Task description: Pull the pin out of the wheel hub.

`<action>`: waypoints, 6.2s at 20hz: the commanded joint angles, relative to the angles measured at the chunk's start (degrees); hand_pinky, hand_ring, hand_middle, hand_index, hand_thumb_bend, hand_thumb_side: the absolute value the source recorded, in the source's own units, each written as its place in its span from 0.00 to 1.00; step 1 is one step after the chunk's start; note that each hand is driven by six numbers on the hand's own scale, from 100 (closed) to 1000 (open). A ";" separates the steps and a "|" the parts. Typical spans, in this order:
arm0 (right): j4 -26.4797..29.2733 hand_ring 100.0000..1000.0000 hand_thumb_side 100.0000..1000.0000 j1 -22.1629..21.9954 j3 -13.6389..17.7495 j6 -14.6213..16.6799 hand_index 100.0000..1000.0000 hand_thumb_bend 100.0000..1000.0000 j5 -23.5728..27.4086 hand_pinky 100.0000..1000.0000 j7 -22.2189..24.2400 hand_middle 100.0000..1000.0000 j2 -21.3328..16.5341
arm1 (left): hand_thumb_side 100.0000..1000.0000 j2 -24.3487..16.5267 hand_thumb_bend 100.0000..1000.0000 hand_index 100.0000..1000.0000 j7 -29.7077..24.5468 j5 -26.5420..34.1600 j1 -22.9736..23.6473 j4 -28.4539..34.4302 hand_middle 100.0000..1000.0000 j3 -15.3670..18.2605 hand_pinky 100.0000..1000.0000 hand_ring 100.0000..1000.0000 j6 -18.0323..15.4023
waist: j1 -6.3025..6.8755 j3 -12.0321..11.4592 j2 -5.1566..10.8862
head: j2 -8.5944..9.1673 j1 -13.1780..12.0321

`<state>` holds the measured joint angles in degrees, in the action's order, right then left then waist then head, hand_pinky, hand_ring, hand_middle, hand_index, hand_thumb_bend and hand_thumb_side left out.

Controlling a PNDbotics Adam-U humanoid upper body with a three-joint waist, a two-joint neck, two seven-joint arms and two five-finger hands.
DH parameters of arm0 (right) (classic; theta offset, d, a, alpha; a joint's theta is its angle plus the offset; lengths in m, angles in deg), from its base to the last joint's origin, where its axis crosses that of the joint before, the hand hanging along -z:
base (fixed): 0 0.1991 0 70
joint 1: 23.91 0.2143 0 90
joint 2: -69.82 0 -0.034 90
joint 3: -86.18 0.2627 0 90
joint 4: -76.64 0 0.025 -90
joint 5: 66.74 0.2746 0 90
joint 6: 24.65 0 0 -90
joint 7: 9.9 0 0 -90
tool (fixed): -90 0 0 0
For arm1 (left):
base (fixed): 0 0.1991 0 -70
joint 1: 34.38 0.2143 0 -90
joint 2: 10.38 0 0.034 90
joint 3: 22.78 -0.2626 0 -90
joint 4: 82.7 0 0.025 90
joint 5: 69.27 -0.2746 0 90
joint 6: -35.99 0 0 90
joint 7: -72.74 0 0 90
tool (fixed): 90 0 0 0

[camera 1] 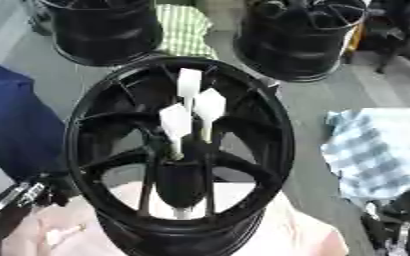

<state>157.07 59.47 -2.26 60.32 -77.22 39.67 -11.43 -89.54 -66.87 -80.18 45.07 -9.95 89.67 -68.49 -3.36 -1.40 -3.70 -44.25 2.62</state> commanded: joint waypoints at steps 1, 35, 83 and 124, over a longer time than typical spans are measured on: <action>6.04 0.62 0.42 1.08 2.42 -3.22 0.87 0.00 -3.26 0.62 0.38 0.66 -7.02 | 0.81 -1.24 0.00 0.84 -2.35 -0.06 -0.19 0.72 0.57 0.00 0.57 0.53 -1.93 | 0.01 0.28 1.06 | 0.13 0.12; 20.46 0.89 0.39 52.62 -25.27 -16.58 0.98 0.13 -11.07 0.84 78.43 0.91 -30.78 | 0.82 1.35 0.00 0.84 -2.35 -0.15 -1.64 2.69 0.57 -4.09 0.57 0.53 0.13 | 0.11 -5.53 0.99 | 0.40 9.05; 6.31 0.84 0.35 54.35 -31.54 -7.38 0.89 0.17 -22.30 0.83 90.73 0.80 -18.65 | 0.82 3.04 0.00 0.84 -2.35 -0.21 -3.01 4.01 0.56 -5.49 0.57 0.53 1.58 | 0.15 -8.22 -0.05 | 1.38 12.43; 6.32 0.72 0.27 53.21 -31.22 -8.49 0.85 0.09 -19.53 0.75 87.79 0.71 -19.86 | 0.83 3.32 0.00 0.84 -2.35 -0.16 -3.22 4.51 0.56 -5.68 0.57 0.53 2.18 | -0.10 -8.64 -0.28 | 1.85 12.93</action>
<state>162.62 111.90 -34.19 52.10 -97.27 127.55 -29.71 -85.91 -68.71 -80.36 42.88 -6.59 84.27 -65.96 -3.67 -9.96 -4.38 -43.14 15.34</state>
